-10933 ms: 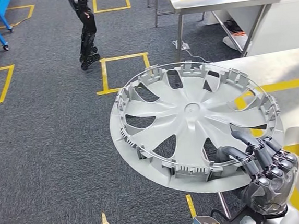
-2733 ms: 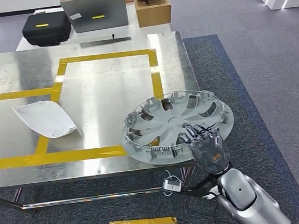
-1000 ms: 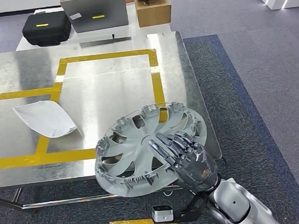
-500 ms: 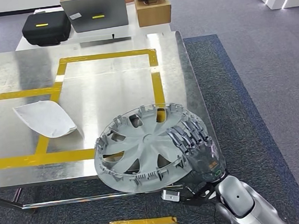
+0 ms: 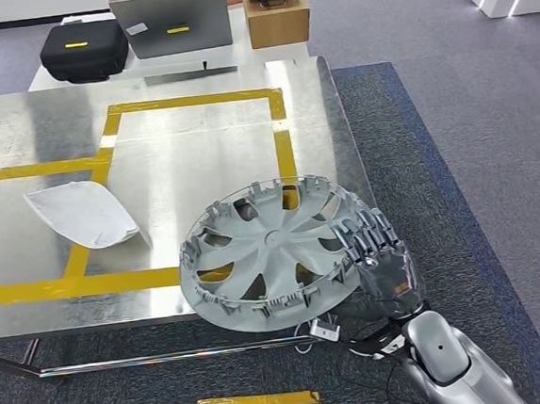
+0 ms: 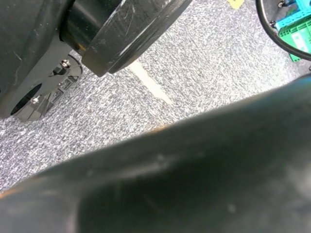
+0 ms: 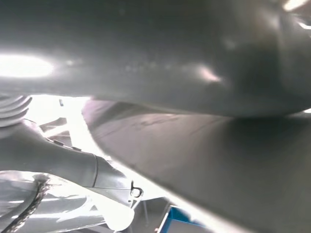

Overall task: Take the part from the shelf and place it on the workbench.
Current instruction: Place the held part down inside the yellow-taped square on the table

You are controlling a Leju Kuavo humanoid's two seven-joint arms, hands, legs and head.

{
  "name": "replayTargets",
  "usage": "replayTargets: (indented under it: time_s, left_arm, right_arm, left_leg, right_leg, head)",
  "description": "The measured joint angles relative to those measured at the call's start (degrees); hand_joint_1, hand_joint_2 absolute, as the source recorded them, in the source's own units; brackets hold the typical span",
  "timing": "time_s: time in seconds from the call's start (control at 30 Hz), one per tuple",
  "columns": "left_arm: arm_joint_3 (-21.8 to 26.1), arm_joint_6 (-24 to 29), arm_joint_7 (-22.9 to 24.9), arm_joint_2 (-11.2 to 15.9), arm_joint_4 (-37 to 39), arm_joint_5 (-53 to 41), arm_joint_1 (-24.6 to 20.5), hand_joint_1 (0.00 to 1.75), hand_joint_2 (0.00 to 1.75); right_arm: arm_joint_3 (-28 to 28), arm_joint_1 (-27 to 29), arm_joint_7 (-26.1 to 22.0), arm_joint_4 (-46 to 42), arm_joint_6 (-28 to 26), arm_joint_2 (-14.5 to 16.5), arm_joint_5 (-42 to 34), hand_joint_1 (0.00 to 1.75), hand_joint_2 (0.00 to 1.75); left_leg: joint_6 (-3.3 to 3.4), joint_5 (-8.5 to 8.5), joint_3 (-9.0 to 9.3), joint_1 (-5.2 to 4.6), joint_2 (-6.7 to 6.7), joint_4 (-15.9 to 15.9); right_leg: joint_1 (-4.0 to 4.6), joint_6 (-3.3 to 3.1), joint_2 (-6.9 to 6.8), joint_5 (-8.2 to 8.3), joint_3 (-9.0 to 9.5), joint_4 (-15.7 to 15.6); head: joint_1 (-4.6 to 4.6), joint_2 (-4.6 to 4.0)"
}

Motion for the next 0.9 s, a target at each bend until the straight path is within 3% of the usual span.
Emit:
replayTargets:
  time_s: [0.9]
  left_arm:
    - [0.0,0.02,0.01,0.01,0.0,0.04,0.16,0.0,0.0]
  right_arm:
    - [-2.5,0.06,1.86,2.35,0.0,-1.34,0.22,0.0,0.0]
  left_leg:
    - [0.05,-0.03,-0.05,-0.01,0.0,0.08]
  right_leg:
    - [-0.01,0.03,0.0,0.02,0.0,0.0]
  head:
    - [0.01,0.0]
